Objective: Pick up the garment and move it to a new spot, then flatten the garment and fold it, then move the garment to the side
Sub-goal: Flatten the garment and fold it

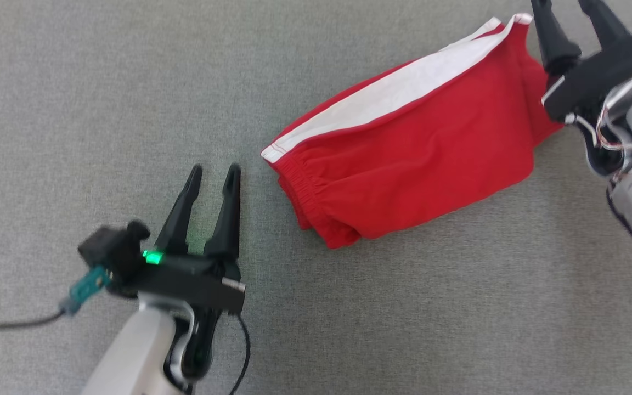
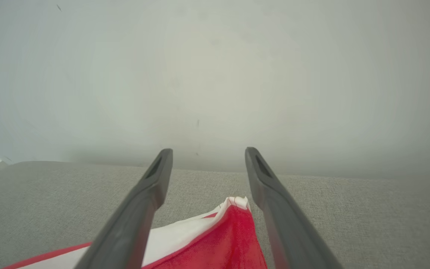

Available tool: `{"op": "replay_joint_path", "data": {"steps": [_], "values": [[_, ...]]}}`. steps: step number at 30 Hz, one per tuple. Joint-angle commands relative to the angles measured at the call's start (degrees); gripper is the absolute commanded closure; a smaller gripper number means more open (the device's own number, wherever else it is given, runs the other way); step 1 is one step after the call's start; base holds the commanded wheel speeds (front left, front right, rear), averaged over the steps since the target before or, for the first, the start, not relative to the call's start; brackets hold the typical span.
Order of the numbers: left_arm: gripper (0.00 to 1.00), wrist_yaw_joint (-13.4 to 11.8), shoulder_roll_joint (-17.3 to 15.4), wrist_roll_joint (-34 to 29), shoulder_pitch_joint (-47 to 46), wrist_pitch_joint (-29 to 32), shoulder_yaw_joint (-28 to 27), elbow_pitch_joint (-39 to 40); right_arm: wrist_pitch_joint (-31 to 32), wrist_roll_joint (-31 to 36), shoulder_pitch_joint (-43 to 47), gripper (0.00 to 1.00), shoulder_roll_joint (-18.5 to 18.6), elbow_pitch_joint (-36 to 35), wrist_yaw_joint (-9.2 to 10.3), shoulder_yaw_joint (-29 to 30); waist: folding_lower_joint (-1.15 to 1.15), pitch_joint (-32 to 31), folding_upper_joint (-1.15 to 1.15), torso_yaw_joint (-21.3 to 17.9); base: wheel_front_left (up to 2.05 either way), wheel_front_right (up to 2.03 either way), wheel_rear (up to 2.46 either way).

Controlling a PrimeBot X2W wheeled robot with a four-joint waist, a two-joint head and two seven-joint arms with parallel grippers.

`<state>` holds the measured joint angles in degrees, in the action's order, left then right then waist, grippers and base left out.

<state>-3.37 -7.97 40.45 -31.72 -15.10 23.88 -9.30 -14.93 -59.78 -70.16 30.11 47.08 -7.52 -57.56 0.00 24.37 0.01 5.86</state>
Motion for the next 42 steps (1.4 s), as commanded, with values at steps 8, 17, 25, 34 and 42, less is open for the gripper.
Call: {"op": "replay_joint_path", "data": {"steps": [8,17,25,34,42], "values": [[0.00,-1.22,0.87,-9.18,11.10,-0.02,-3.58,6.55,-0.26,2.46,12.36,0.00,-1.16,-0.11,0.07,8.26,0.00,-3.86,-0.01,-1.67,0.00,0.00,0.00],[0.00,-0.90,2.30,-16.47,15.91,-0.03,-0.75,10.39,0.40,-2.37,16.51,0.00,-1.88,6.87,0.07,7.11,0.00,-4.12,-0.01,1.53,0.00,0.00,0.00],[0.00,-0.30,3.53,-17.74,18.85,-0.03,1.22,11.91,3.44,-6.73,15.82,0.00,-2.84,9.79,0.07,4.55,0.00,-3.45,-0.01,3.82,0.00,0.00,0.00],[0.00,0.46,3.36,-19.06,18.16,-0.03,1.97,12.31,3.29,-8.99,15.01,1.00,-3.28,10.69,0.04,2.40,0.00,-3.61,-0.01,4.37,0.00,0.00,0.00],[0.00,-0.15,3.08,-19.98,20.03,-0.03,1.33,12.61,0.21,-11.62,17.65,1.00,-1.63,7.19,0.04,2.55,0.00,-6.63,-0.01,1.96,0.00,0.00,0.00]]}}
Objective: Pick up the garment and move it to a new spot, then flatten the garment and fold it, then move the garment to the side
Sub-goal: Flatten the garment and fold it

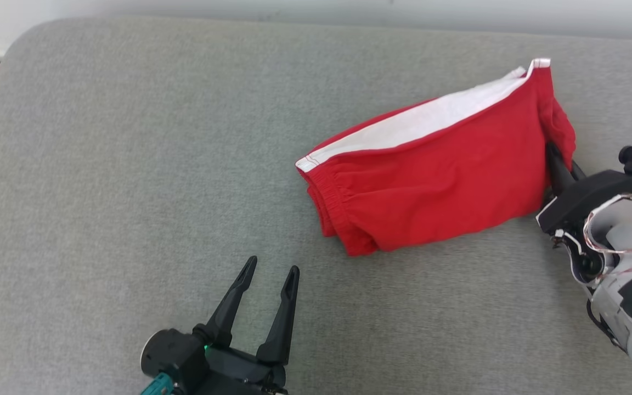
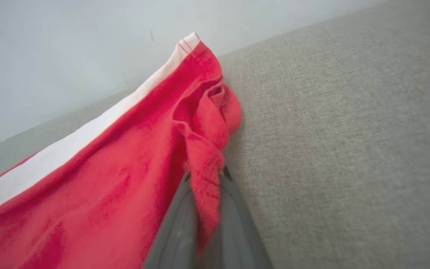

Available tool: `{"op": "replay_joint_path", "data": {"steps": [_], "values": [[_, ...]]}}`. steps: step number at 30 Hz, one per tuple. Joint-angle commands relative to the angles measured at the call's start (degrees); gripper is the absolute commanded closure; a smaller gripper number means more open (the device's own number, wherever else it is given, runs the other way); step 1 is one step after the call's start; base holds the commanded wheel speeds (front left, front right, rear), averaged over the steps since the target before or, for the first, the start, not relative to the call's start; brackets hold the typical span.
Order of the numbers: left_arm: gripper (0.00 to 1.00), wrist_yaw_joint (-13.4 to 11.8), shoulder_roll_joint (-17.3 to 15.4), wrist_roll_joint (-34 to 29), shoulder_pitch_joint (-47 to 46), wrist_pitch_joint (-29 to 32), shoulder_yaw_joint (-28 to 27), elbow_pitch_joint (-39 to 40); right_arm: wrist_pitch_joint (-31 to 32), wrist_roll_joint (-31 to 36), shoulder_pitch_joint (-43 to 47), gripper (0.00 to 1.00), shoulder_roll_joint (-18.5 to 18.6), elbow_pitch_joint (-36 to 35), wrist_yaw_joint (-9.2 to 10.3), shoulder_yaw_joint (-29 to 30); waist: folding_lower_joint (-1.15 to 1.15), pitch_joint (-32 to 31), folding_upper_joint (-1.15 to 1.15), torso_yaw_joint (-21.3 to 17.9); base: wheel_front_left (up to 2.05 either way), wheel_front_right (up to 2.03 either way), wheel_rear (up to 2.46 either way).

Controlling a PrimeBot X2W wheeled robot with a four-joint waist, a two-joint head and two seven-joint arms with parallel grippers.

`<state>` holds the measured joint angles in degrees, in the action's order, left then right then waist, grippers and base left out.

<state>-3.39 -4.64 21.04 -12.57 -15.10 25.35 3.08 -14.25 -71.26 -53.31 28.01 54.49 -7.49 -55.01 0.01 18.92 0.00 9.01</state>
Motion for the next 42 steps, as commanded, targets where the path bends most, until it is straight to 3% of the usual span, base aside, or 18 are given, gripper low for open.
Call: {"op": "replay_joint_path", "data": {"steps": [1,11,18,29,36,42], "values": [[0.00,-0.19,-0.30,-0.82,1.18,-0.03,-0.20,0.22,-0.60,-0.56,1.64,1.00,0.72,-1.03,0.01,0.19,-0.01,-1.75,0.00,-1.61,0.00,0.00,0.00],[0.00,-0.76,-0.89,-1.13,4.41,-0.03,-0.24,-0.36,-0.93,-1.49,12.69,1.00,4.14,-8.28,0.02,8.12,-0.01,-6.64,0.00,-5.27,0.00,0.00,0.00],[0.00,-0.99,-1.24,-0.39,5.90,0.24,0.24,0.04,-0.94,-0.19,18.86,1.00,6.39,-9.56,0.01,11.70,-0.01,-8.39,0.00,-6.63,0.00,0.00,0.00],[0.00,-1.13,-1.17,-0.03,6.03,0.22,0.69,0.02,-0.94,10.92,19.36,1.00,6.30,-18.69,0.01,17.40,-0.01,-9.04,0.00,-7.34,0.00,0.00,0.00],[0.00,-1.36,-1.07,0.38,6.55,0.14,0.69,-0.09,-0.40,17.45,19.07,1.00,6.31,-24.28,0.01,13.72,-0.01,-9.82,0.00,-7.27,0.00,0.00,0.00],[0.00,-0.98,-0.88,1.10,6.48,0.10,1.12,-0.33,6.41,23.49,14.13,1.00,3.92,-30.29,0.01,5.93,-0.01,-10.04,0.00,-6.40,0.00,0.00,0.00]]}}
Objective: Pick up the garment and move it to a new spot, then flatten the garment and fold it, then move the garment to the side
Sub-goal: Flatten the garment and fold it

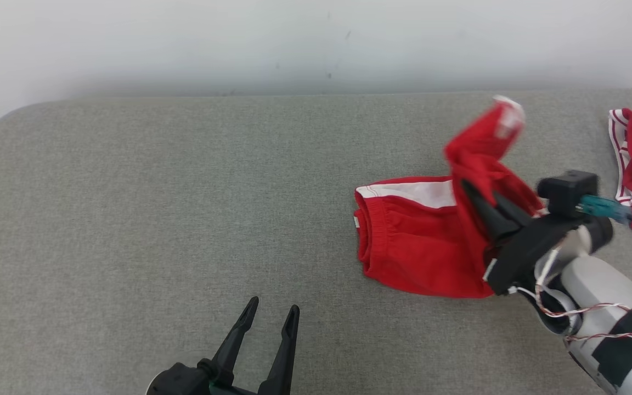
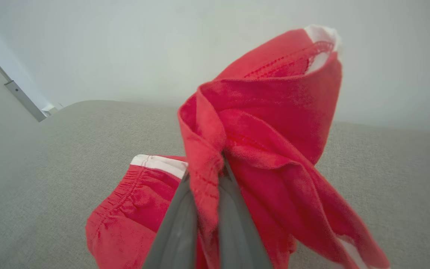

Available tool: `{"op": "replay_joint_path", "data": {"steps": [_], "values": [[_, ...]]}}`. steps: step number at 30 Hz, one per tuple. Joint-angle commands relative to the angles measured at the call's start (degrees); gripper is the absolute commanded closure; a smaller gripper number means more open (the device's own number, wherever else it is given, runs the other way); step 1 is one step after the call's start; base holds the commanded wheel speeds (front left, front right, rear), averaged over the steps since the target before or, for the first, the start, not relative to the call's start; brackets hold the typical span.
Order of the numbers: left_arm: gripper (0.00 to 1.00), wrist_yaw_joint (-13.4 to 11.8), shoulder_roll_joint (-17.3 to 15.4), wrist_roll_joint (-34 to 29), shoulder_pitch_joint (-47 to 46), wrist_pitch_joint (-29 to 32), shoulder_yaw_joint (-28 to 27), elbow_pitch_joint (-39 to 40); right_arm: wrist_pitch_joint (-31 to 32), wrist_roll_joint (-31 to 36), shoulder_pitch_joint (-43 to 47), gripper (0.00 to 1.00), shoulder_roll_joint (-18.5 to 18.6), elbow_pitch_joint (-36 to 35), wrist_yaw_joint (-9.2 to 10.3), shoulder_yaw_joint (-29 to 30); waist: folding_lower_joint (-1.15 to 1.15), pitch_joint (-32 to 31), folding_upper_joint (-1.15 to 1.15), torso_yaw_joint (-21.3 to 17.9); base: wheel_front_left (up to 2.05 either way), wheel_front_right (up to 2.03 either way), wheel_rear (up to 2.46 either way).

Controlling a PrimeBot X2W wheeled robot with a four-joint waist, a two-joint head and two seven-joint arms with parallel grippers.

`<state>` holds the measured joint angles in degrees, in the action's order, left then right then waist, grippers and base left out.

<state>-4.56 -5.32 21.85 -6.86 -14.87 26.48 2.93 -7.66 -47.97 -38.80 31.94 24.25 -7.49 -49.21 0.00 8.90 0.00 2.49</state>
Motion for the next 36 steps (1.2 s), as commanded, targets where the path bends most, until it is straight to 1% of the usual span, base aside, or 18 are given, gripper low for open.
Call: {"op": "replay_joint_path", "data": {"steps": [1,5,9,15,18,19,20,21,25,28,31,32,33,34,36], "values": [[0.00,0.27,-0.17,0.36,0.70,-0.14,0.05,-0.21,0.79,0.77,-0.89,1.00,-0.31,-0.73,0.01,-0.98,0.00,-0.04,0.00,0.36,0.00,0.00,0.00],[0.00,0.11,0.07,0.85,0.71,-0.15,-0.05,-0.24,4.85,1.23,-2.01,1.00,-0.48,-2.97,0.01,-5.09,0.00,-0.27,0.00,1.49,0.00,0.00,0.00],[0.00,-0.17,0.20,1.17,1.10,-0.19,-0.36,-0.18,8.75,0.66,-1.42,1.00,0.72,-4.94,0.01,-8.15,0.00,-0.26,0.00,2.18,0.00,0.00,0.00],[0.00,-0.22,0.28,1.44,1.25,-0.26,-0.62,-0.01,12.66,-0.54,-0.14,1.00,1.75,-6.42,0.01,-10.00,0.00,-0.27,0.00,2.15,0.00,0.00,0.00],[0.00,-0.32,0.33,1.51,1.31,-0.28,-0.67,-0.03,13.57,-0.95,0.42,1.00,1.64,-6.47,0.01,-10.33,0.00,-0.41,0.00,1.82,0.00,0.00,0.00],[0.00,-0.35,0.34,1.52,1.35,-0.29,-0.66,-0.04,13.57,-0.97,0.68,0.75,1.53,-6.38,0.01,-10.36,0.00,-0.49,0.00,1.70,0.00,0.00,0.00],[0.00,-0.37,0.35,1.48,1.39,-0.28,-0.62,-0.05,13.43,-0.93,0.80,0.10,1.38,-6.19,0.01,-10.24,0.00,-0.58,0.00,1.59,0.00,0.00,0.00],[0.00,-0.43,0.36,1.46,1.46,-0.29,-0.62,-0.06,12.89,-0.99,0.85,0.00,1.18,-6.15,0.01,-9.87,0.00,-0.65,0.00,1.48,0.00,0.00,0.00],[0.00,-0.56,0.02,1.52,1.79,-0.30,-0.91,-0.11,10.62,-1.81,1.72,0.00,0.54,-7.51,0.01,-8.86,0.00,-1.25,0.00,0.75,0.00,0.00,0.00],[0.00,-0.97,-0.09,1.51,2.11,-0.30,-1.03,-0.02,8.01,-1.79,1.79,0.00,1.41,-8.87,0.01,-7.09,0.00,-1.70,0.00,0.03,0.00,0.00,0.00],[0.00,-1.37,-0.15,1.57,2.33,-0.30,-1.29,0.10,4.07,-1.11,2.66,0.00,2.00,-9.37,0.01,-3.95,0.00,-2.32,0.00,-0.85,0.00,0.00,0.00],[0.00,-1.37,-0.15,1.57,2.33,-0.30,-1.29,0.10,4.07,-1.11,2.66,0.00,2.00,-9.37,0.01,-3.95,0.00,-2.32,0.00,-0.85,0.00,0.00,0.00],[0.00,-1.53,-0.17,1.60,2.36,-0.31,-1.51,0.17,2.62,-0.48,3.17,0.00,2.18,-8.97,0.01,-2.75,0.00,-2.57,0.00,-1.17,0.00,0.00,0.00],[0.00,-2.02,-0.26,1.29,2.33,-0.32,-1.92,0.35,-0.12,1.05,4.38,0.00,2.31,-7.45,0.01,-0.22,0.00,-2.97,0.00,-1.67,0.00,0.00,0.00],[0.00,-2.47,-0.38,0.84,2.43,-0.33,-2.32,0.62,-3.11,2.68,5.63,0.00,1.81,-5.49,0.01,2.97,0.00,-3.27,0.00,-2.16,0.00,0.00,0.00]]}}
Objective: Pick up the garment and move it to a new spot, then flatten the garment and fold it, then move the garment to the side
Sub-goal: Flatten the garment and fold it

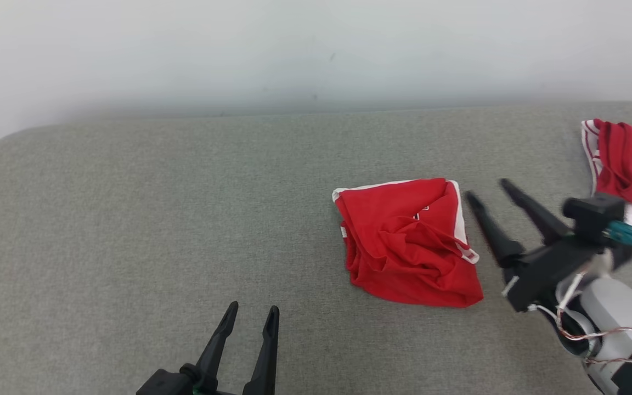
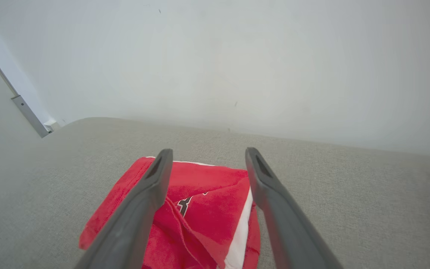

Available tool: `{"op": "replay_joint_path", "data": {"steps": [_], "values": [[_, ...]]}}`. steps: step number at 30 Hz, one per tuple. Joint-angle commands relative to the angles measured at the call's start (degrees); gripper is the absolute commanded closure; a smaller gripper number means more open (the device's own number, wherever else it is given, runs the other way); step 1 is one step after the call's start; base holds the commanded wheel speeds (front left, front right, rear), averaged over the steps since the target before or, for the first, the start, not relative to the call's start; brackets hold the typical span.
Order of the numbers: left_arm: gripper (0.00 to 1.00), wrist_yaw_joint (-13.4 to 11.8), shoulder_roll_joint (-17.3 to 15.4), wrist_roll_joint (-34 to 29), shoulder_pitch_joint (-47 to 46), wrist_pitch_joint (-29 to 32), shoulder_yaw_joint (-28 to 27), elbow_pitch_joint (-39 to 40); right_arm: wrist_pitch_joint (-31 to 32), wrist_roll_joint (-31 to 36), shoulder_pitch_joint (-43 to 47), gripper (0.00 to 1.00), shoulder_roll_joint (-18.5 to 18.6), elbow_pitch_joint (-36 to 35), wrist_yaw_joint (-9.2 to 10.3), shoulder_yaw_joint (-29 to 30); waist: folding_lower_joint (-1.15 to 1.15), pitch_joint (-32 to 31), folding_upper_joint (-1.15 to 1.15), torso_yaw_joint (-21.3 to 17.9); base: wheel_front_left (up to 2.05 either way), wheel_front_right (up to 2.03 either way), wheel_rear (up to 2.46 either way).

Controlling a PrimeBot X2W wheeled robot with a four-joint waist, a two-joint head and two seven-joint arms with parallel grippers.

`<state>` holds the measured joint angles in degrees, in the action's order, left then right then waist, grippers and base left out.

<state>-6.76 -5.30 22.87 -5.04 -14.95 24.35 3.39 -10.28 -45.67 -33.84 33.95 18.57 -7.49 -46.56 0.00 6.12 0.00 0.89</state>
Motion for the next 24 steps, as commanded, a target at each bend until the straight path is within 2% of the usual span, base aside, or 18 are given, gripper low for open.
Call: {"op": "replay_joint_path", "data": {"steps": [1,5,10,11,12,17,24], "values": [[0.00,-0.43,-0.46,-0.36,0.77,-0.26,-0.32,0.24,-1.63,1.24,1.61,0.00,-0.68,1.27,0.01,1.87,0.00,-0.63,0.00,-0.73,0.00,0.00,0.00],[0.00,-1.26,-0.56,-1.07,1.40,-0.26,-0.99,0.92,-4.30,5.54,6.30,0.00,-3.18,5.24,0.01,9.15,0.00,-1.17,0.00,-1.49,0.00,0.00,0.00],[0.00,-1.71,-0.81,-2.33,1.88,-0.25,-1.38,1.75,-4.89,10.21,12.52,0.00,-8.08,7.14,0.01,16.57,0.00,-1.15,0.00,-2.18,0.00,0.00,0.00],[0.00,-1.73,-0.79,-2.56,1.95,-0.25,-1.34,1.85,-4.91,11.04,13.32,0.70,-8.63,6.97,0.01,17.45,0.00,-1.06,0.00,-2.23,0.00,0.00,0.00],[0.00,-1.57,-0.78,-3.00,2.03,-0.25,-1.15,1.93,-4.91,11.81,14.93,1.00,-9.93,7.52,0.01,17.79,0.00,-0.77,0.00,-2.24,0.00,0.00,0.00],[0.00,-0.98,-0.56,-3.26,1.22,-0.25,-0.72,2.03,-4.90,11.48,14.38,1.00,-11.49,11.11,0.01,17.39,0.00,0.19,0.00,-1.56,0.00,0.00,0.00],[0.00,-0.22,-0.33,-3.31,0.47,-0.25,-0.77,1.92,-4.02,7.91,9.62,1.00,-12.48,16.21,0.01,12.58,0.00,1.62,0.00,-0.32,0.00,0.00,0.00]]}}
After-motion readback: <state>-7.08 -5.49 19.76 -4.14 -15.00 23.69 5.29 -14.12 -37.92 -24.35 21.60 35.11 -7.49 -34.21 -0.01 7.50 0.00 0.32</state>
